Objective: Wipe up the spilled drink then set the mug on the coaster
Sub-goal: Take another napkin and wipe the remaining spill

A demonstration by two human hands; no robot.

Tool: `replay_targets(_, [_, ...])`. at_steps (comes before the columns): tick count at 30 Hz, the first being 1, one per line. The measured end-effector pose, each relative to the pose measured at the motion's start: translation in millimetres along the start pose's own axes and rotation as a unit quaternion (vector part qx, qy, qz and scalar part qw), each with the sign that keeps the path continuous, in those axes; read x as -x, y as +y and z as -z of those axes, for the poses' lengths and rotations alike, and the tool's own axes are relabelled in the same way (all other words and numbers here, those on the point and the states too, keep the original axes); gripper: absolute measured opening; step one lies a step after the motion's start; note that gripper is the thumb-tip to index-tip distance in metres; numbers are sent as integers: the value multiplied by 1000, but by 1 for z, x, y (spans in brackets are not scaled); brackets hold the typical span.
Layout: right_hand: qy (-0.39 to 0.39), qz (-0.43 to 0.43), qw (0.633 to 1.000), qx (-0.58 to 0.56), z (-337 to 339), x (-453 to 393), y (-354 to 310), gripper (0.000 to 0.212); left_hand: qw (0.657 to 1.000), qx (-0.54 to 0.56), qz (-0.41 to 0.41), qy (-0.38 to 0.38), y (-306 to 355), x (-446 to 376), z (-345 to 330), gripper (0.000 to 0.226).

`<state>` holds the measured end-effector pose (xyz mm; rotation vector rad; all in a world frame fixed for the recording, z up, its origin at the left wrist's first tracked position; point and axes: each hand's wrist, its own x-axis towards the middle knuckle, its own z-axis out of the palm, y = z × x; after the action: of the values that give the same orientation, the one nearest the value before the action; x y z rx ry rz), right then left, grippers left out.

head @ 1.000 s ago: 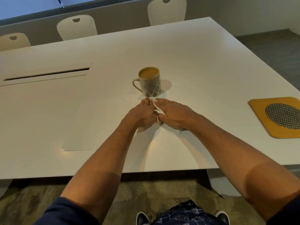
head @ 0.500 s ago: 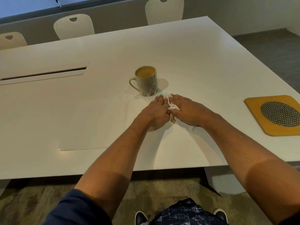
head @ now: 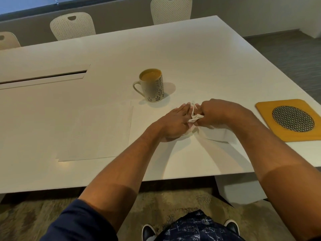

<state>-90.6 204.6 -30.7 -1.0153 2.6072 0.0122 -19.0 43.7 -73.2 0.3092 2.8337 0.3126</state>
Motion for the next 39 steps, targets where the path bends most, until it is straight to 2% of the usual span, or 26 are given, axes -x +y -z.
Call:
replay_targets(4, [-25, -44, 999, 19, 10, 12, -4, 34, 998, 7, -36, -45, 7, 0, 2, 61])
replay_targets(8, [-51, -60, 996, 50, 15, 23, -14, 59, 993, 71, -16, -91, 13, -2, 12, 66])
replay_targets(11, [6, -48, 991, 121, 10, 25, -31, 43, 995, 52, 28, -80, 17, -4, 22, 49])
replay_targets(13, [42, -40, 990, 130, 5, 25, -41, 32, 997, 28, 24, -70, 19, -5, 26, 35])
replay_targets(15, [55, -26, 992, 107, -1, 23, -44, 28, 996, 30, 14, -81, 20, -1, 26, 32])
replay_targets(17, [30, 2, 998, 61, -3, 21, -43, 24, 994, 35, 20, -101, 18, 4, 27, 34])
replay_targets(21, [-43, 52, 994, -86, -6, 14, -42, 37, 988, 3, 39, -149, 7, 13, 35, 42])
replay_targets(26, [-5, 58, 966, -252, -30, 4, -46, 38, 979, -9, 77, -191, -13, 14, 47, 30])
replay_targets(29, [21, 60, 961, -270, -30, 0, -46, 35, 980, 0, 83, -182, -19, 13, 52, 25])
replay_targets(33, [80, 72, 965, -239, -29, -6, -41, 37, 980, 18, 96, -175, -19, 11, 56, 34])
replay_targets(36, [128, 90, 960, -234, -37, -8, -33, 41, 981, -3, 88, -171, -19, 9, 54, 9])
replay_targets(38, [137, 98, 955, -243, -40, -9, -28, 47, 982, -18, 81, -168, -19, 7, 51, 23])
replay_targets(39, [139, 98, 954, -247, -40, -9, -27, 48, 983, -19, 84, -163, -20, 6, 49, 20])
